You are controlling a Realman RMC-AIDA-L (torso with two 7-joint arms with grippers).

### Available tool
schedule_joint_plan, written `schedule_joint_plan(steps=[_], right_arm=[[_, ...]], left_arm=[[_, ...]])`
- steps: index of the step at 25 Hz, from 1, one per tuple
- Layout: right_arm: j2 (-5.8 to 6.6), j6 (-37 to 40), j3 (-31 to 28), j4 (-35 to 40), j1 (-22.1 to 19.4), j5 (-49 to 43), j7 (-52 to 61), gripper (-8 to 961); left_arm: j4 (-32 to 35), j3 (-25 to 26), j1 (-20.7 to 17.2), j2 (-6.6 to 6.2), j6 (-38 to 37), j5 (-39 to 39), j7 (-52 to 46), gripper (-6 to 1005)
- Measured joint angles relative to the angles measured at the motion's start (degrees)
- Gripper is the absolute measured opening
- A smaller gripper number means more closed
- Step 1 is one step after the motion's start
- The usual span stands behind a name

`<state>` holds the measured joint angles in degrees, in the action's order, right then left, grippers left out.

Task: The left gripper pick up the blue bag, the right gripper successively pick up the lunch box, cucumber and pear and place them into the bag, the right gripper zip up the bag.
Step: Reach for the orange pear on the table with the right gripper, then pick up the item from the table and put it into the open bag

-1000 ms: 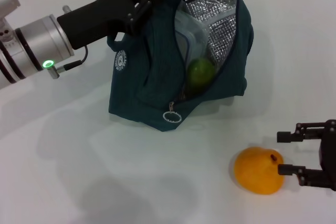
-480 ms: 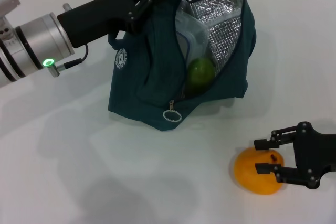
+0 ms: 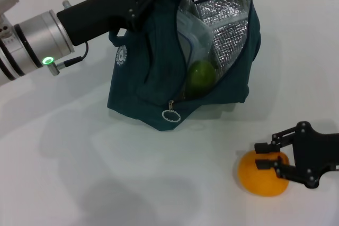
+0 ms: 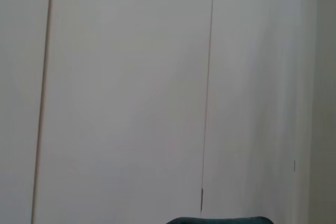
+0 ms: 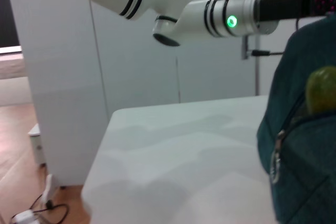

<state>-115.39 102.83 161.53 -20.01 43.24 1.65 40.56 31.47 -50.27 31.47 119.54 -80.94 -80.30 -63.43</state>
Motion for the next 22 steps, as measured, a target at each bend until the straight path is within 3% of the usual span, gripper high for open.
schedule_joint_plan(steps=[7,12,22], right_arm=[[0.03,-0.53,0.04,0.14,-0.39,2.30,-0.89,146],[0.08,-0.65,0.05,0.14,-0.83,4.62,-4.13,50],[0.62,8.42,0.11,-0.08,-3.63,23.76,-7.28,25]], left_arm=[[0.00,0.00,0.00,-0.01,-0.03,-0.09,0.04,41],[0.00,0.00,0.00,-0.02,-0.21,-0.08,0.03,41],[-0.06,-0.02,-0.22,0.07,-0.32,-0.24,0.65,41]])
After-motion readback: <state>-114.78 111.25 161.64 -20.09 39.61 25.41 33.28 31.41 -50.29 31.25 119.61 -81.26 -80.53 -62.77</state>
